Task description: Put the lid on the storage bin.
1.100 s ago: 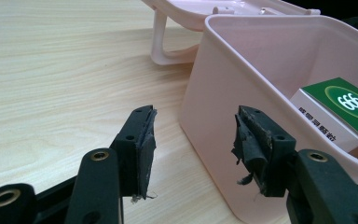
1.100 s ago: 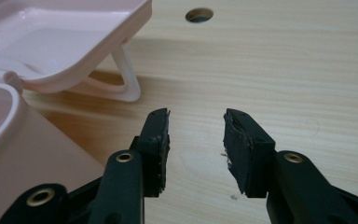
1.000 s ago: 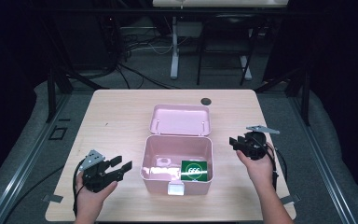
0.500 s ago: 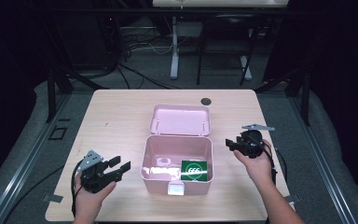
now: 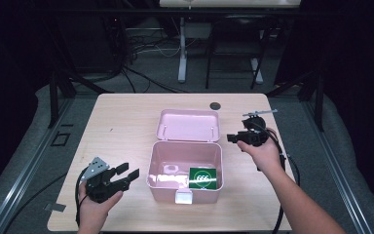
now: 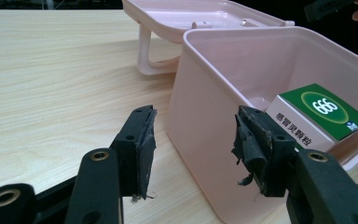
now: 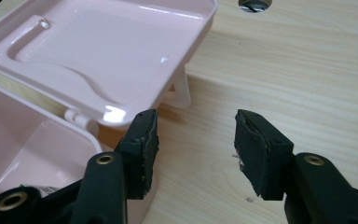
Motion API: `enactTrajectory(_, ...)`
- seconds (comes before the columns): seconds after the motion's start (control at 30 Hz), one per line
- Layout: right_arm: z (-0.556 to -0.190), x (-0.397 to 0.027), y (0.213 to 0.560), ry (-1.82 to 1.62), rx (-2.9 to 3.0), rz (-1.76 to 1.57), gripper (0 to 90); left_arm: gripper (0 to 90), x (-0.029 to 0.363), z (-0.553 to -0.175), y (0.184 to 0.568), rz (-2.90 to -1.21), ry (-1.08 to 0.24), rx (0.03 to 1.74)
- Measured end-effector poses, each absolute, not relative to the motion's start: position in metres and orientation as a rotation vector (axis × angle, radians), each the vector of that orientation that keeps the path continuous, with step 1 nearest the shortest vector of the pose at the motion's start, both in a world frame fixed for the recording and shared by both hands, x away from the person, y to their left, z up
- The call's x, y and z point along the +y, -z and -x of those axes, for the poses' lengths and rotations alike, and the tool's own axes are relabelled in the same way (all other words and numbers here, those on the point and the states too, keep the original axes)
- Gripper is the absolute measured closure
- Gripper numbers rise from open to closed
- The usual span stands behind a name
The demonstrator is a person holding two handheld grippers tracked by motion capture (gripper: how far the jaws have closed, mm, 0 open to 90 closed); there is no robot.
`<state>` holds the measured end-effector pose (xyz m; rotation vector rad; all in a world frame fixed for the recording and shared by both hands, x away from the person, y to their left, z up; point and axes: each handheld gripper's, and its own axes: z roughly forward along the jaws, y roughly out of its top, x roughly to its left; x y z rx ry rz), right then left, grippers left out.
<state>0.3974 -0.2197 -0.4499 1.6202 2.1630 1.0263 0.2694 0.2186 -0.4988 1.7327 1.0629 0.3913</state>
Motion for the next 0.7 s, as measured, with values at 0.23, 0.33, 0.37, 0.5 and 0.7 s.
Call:
enactTrajectory(0.23, -0.415, -0.207, 0.430, -0.979, 2.186, -1.631, 48.2, 47.6, 0.216, -0.268, 0.496, -1.731, -0.385, 1.051)
enactTrajectory(0.33, -0.424, -0.203, 0.424, -0.965, 2.197, -1.642, 47.6, 47.6, 0.214, -0.268, 0.495, -1.738, -0.383, 1.042)
enactTrajectory(0.37, -0.424, -0.203, 0.424, -0.965, 2.197, -1.642, 47.6, 47.6, 0.214, -0.268, 0.495, -1.738, -0.383, 1.042)
enactTrajectory(0.5, -0.439, -0.197, 0.415, -0.921, 2.221, -1.691, 47.9, 47.8, 0.209, -0.266, 0.492, -1.743, -0.369, 1.021)
enactTrajectory(0.7, -0.457, -0.189, 0.411, -0.865, 2.217, -1.763, 49.3, 49.5, 0.202, -0.264, 0.489, -1.760, -0.348, 0.985)
